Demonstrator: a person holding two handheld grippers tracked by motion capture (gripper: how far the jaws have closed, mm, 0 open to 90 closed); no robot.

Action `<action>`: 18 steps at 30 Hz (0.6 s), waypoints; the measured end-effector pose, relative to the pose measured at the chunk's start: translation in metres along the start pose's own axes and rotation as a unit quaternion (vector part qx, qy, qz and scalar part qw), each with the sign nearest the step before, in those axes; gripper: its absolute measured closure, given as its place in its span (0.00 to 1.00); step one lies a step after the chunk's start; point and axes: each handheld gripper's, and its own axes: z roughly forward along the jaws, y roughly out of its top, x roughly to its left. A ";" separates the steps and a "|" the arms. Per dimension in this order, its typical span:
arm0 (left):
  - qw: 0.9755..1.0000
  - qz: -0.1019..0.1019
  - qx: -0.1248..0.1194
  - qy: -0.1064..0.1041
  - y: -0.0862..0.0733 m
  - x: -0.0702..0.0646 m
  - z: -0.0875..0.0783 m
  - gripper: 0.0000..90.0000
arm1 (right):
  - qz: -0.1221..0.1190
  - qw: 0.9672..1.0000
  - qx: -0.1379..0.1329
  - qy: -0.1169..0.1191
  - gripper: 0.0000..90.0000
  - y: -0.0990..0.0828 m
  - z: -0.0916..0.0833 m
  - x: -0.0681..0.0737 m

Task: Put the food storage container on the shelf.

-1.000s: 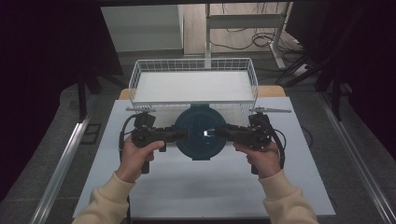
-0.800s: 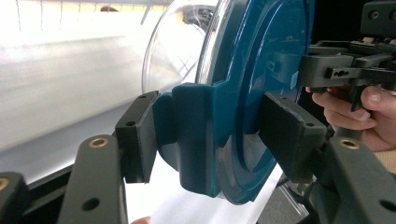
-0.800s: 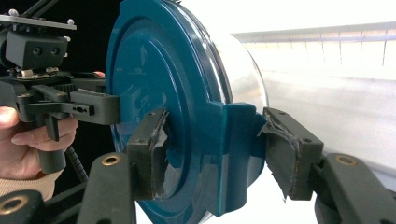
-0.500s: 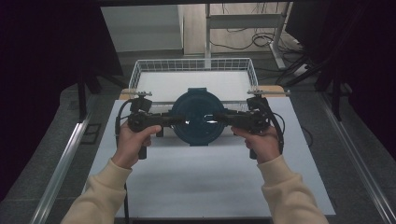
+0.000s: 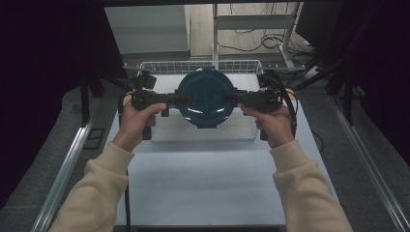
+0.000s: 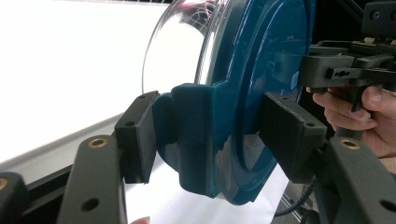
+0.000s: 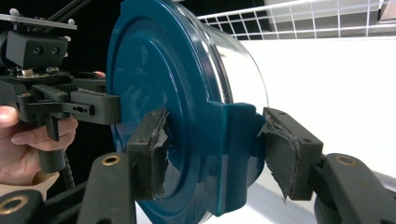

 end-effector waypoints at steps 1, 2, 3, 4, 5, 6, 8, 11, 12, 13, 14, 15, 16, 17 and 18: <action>1.000 0.000 -0.001 0.001 0.002 0.000 0.000 0.44 | 0.000 1.000 0.000 0.000 0.48 0.002 0.000 -0.001; 1.000 0.001 0.000 0.001 0.004 0.001 0.000 0.44 | 0.002 1.000 -0.001 0.000 0.48 0.005 0.001 -0.001; 1.000 0.000 0.000 0.000 0.006 0.002 0.001 0.44 | 0.001 1.000 -0.001 0.000 0.48 0.007 0.001 -0.002; 1.000 -0.001 0.001 -0.001 0.009 0.003 0.001 0.44 | 0.002 1.000 -0.001 0.000 0.48 0.009 0.002 -0.002; 1.000 -0.004 0.001 0.000 0.011 0.004 0.002 0.44 | 0.004 1.000 -0.001 0.000 0.48 0.011 0.003 -0.003; 1.000 -0.005 0.002 0.000 0.013 0.005 0.002 0.44 | 0.005 1.000 -0.001 0.000 0.48 0.012 0.004 -0.004; 1.000 -0.008 0.003 0.000 0.015 0.006 0.003 0.44 | 0.007 1.000 0.001 0.000 0.48 0.014 0.005 -0.005; 1.000 -0.012 0.005 -0.003 0.026 0.013 0.006 0.44 | 0.011 1.000 0.002 0.000 0.48 0.023 0.010 -0.010; 1.000 -0.011 0.006 -0.003 0.030 0.014 0.007 0.44 | 0.011 1.000 0.002 0.000 0.48 0.026 0.011 -0.012; 1.000 -0.011 0.008 -0.003 0.033 0.016 0.009 0.44 | 0.011 1.000 0.002 0.000 0.48 0.029 0.012 -0.014; 1.000 -0.012 0.009 -0.002 0.037 0.018 0.010 0.44 | 0.013 1.000 0.004 0.000 0.48 0.032 0.014 -0.016; 1.000 -0.013 0.009 -0.002 0.040 0.021 0.012 0.44 | 0.016 1.000 0.004 0.001 0.48 0.034 0.015 -0.019; 1.000 -0.013 0.009 -0.002 0.040 0.021 0.012 0.44 | 0.019 1.000 0.005 0.001 0.48 0.037 0.017 -0.021; 1.000 -0.015 0.012 -0.003 0.045 0.027 0.015 0.44 | 0.023 1.000 0.007 0.001 0.48 0.039 0.019 -0.024; 1.000 -0.020 0.015 -0.004 0.046 0.030 0.017 0.44 | 0.024 1.000 0.008 0.001 0.48 0.041 0.022 -0.026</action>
